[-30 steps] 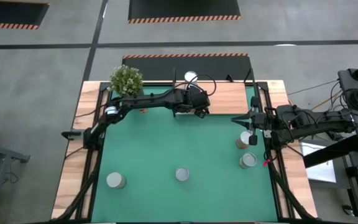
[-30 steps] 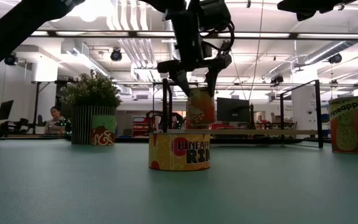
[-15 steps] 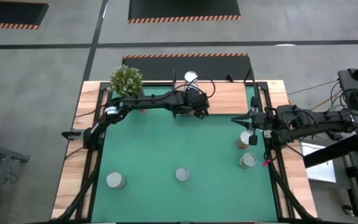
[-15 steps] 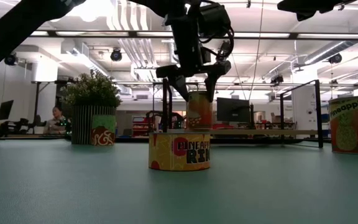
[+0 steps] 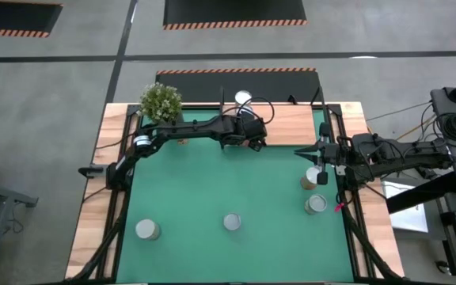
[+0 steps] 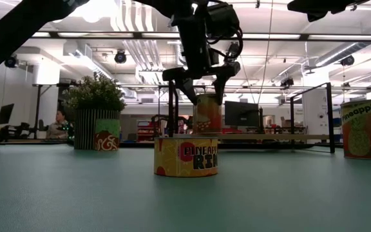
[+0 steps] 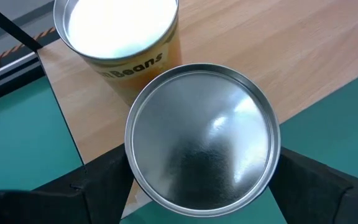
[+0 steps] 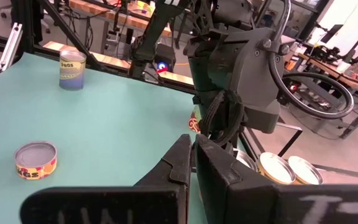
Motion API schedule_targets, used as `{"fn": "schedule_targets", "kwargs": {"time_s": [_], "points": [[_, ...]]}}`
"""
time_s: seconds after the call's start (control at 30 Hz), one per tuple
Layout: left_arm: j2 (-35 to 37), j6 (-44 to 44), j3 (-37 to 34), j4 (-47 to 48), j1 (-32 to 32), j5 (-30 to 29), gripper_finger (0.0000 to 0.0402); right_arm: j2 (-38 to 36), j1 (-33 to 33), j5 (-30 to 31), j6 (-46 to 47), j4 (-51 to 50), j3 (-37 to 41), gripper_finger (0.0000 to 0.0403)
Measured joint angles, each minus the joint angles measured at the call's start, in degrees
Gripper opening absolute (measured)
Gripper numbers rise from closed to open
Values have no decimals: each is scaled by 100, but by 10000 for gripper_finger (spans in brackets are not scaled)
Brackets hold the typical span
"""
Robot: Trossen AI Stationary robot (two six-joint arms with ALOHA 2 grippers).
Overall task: Pick and place cans onto a shelf
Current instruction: Put the orange can on the shelf
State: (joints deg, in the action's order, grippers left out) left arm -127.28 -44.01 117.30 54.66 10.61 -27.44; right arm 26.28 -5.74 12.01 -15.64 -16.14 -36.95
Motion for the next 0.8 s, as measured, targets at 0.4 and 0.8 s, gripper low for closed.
{"fn": "schedule_targets", "kwargs": {"time_s": [0.4, 0.8], "points": [[0, 22, 0, 2, 0, 0, 314, 0, 0, 2, 0, -2, 0, 13], [0, -46, 0, -6, -2, 6, 365, 0, 0, 2, -1, -22, 0, 13]]}}
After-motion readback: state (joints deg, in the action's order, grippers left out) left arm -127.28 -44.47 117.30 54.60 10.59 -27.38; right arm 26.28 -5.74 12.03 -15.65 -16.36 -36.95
